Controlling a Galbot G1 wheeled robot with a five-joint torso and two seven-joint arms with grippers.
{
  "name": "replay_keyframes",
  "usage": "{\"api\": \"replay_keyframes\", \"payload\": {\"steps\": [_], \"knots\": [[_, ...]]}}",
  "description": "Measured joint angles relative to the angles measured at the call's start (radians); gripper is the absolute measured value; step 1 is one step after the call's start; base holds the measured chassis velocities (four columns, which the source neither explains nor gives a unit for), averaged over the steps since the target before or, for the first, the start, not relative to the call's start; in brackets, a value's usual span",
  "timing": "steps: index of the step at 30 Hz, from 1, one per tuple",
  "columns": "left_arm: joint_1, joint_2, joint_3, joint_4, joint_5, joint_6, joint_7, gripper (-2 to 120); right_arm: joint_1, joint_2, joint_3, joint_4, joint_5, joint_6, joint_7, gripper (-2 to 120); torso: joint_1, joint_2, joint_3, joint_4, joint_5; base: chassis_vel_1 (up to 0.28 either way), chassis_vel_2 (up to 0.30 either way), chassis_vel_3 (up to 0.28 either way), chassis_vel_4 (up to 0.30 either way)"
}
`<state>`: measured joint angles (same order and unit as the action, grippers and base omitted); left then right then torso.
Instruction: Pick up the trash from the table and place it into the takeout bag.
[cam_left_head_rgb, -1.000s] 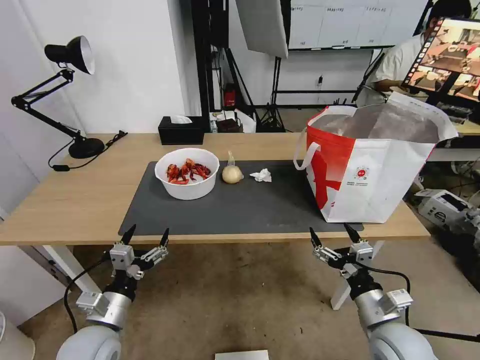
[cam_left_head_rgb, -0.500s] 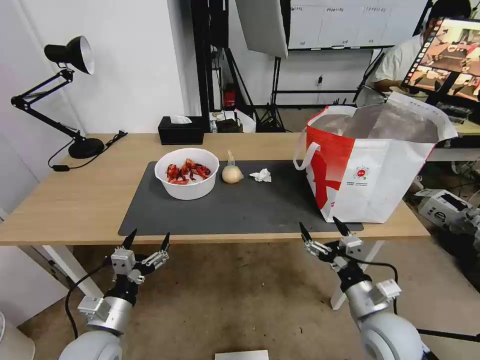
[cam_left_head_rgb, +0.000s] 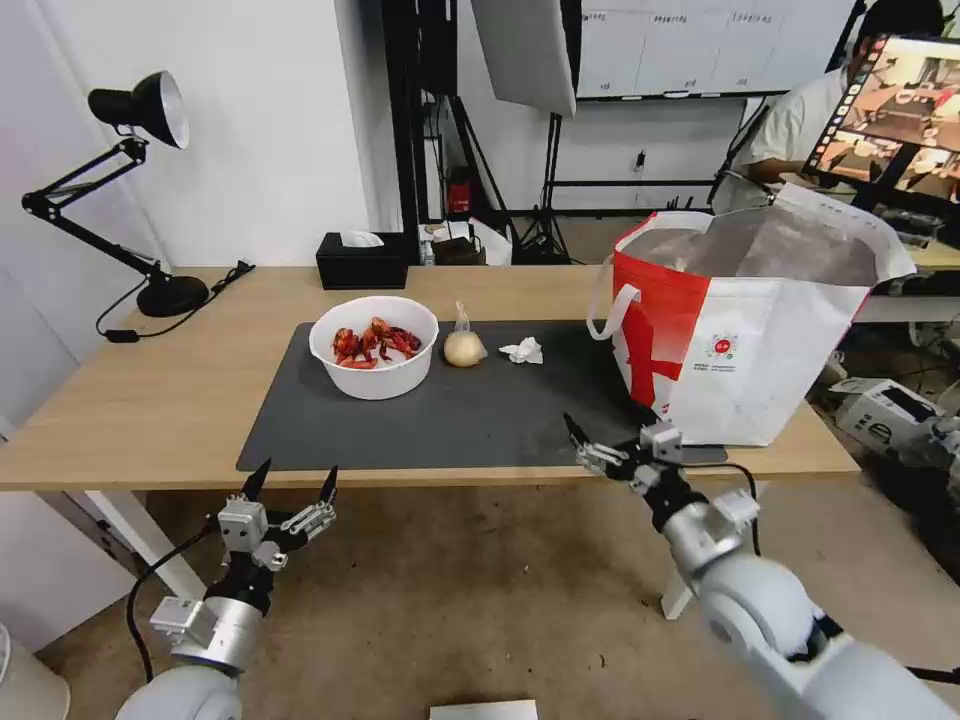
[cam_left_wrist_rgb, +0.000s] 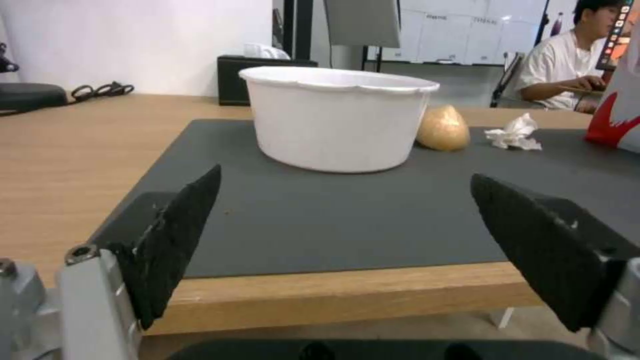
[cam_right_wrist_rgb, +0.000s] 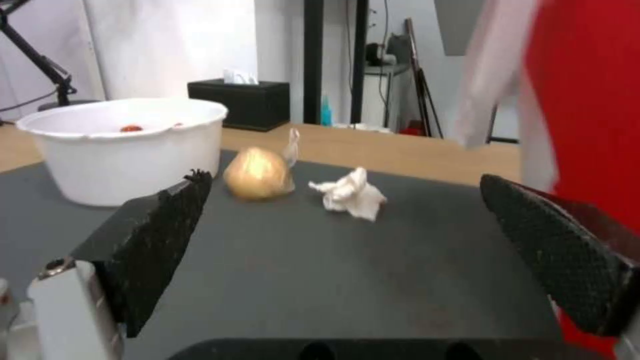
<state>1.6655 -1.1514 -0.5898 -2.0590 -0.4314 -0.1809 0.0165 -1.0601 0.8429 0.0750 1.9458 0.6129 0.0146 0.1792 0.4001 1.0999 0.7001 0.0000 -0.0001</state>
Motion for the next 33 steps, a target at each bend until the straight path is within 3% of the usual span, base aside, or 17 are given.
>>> {"api": "replay_keyframes", "payload": {"steps": [5, 8, 11, 19, 33], "knots": [[0.004, -0.004, -0.003, 0.007, 0.001, -0.002, 0.003, 100, 0.130, 0.037, -0.104, -0.078, 0.004, -0.024, 0.018, 100, 0.000, 0.000, 0.000, 0.0002, 0.0000, 0.000, 0.000, 0.000, 0.000], [0.008, -0.005, -0.004, 0.012, 0.005, -0.002, 0.003, 100, 0.281, 0.133, -0.240, -0.190, 0.005, -0.091, 0.090, 100, 0.000, 0.000, 0.000, 0.0003, 0.0000, 0.000, 0.000, 0.000, 0.000], [0.014, -0.010, -0.010, 0.012, 0.005, -0.002, 0.003, 100, 0.362, 0.181, -0.292, -0.243, 0.010, -0.148, 0.148, 100, 0.000, 0.000, 0.000, 0.0001, 0.0000, 0.000, 0.000, 0.000, 0.000], [0.030, -0.033, -0.012, 0.011, 0.019, -0.005, 0.003, 100, 0.524, 0.250, -0.359, -0.342, 0.070, -0.263, 0.293, 100, 0.000, 0.000, 0.000, 0.0002, -0.0001, 0.000, 0.000, 0.000, 0.000], [0.048, -0.040, -0.008, 0.008, 0.032, -0.019, 0.019, 100, 0.663, 0.362, -0.398, -0.569, 0.161, -0.334, 0.378, 100, 0.000, 0.000, 0.000, 0.0000, 0.0000, 0.000, 0.000, 0.000, 0.000]]}}
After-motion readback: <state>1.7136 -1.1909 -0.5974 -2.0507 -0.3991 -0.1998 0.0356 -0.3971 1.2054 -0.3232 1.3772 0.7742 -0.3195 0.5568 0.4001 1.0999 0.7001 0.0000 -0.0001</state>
